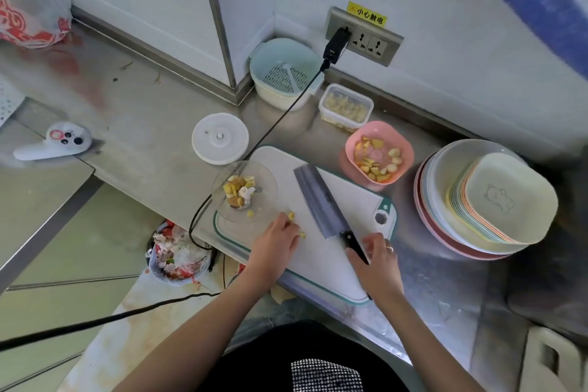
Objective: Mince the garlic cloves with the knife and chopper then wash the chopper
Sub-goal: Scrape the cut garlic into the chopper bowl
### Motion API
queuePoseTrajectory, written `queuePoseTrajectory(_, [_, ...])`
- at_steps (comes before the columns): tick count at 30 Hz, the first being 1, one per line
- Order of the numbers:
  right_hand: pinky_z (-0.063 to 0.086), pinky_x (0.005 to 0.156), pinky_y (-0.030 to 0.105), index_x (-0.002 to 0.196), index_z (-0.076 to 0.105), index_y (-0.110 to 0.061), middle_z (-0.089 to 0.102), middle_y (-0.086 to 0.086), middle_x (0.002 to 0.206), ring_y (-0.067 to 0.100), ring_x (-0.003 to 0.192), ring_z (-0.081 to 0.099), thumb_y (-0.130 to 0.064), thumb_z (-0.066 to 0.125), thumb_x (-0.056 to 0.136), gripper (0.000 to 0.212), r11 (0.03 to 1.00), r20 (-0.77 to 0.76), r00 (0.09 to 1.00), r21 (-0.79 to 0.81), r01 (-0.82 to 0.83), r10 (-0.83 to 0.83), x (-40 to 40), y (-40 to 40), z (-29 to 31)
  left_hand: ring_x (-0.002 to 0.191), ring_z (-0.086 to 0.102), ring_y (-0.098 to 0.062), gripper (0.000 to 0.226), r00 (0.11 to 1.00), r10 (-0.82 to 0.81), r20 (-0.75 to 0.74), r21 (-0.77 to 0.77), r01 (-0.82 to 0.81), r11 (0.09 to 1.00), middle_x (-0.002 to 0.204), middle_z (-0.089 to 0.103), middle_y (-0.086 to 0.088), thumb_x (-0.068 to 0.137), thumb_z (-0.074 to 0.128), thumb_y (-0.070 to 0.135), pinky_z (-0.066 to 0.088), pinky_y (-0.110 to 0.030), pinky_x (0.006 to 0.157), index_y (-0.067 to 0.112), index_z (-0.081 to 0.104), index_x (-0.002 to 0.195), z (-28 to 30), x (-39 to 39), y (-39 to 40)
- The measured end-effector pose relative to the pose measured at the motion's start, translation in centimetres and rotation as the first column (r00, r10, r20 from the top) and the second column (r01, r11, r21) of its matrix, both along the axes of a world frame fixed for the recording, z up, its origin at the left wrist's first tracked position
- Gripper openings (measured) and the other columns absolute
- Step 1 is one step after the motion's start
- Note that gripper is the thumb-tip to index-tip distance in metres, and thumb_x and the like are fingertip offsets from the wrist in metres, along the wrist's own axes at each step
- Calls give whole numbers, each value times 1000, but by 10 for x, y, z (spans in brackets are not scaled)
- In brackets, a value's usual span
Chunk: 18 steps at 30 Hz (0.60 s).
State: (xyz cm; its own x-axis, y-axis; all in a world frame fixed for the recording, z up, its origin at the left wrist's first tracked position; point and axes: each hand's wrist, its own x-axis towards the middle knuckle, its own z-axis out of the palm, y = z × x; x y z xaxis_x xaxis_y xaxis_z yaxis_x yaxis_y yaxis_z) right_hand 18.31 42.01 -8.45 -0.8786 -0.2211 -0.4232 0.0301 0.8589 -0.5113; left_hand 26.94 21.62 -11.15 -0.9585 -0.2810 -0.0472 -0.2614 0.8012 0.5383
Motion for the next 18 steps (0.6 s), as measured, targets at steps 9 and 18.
queuePoseTrajectory(9, [41,62,31,96,40,-16,56,3,95,24,82,55,-37,61,85,31,985,81,991,126,-116,106,-3,-27,10,55,57,-27,17,991,135,-14,-12,-135,991,82,52,-11,79,75,10,45,-32,44,4,59,79,0,8,0])
queuePoseTrajectory(18, [46,50,29,92,41,-13,59,5,82,22,68,63,-26,66,81,30,992,187,976,-39,123,-114,-6,-17,25,96,60,-28,36,966,252,58,-75,-248,966,110,57,-10,87,68,25,52,-38,52,9,61,119,-1,16,5])
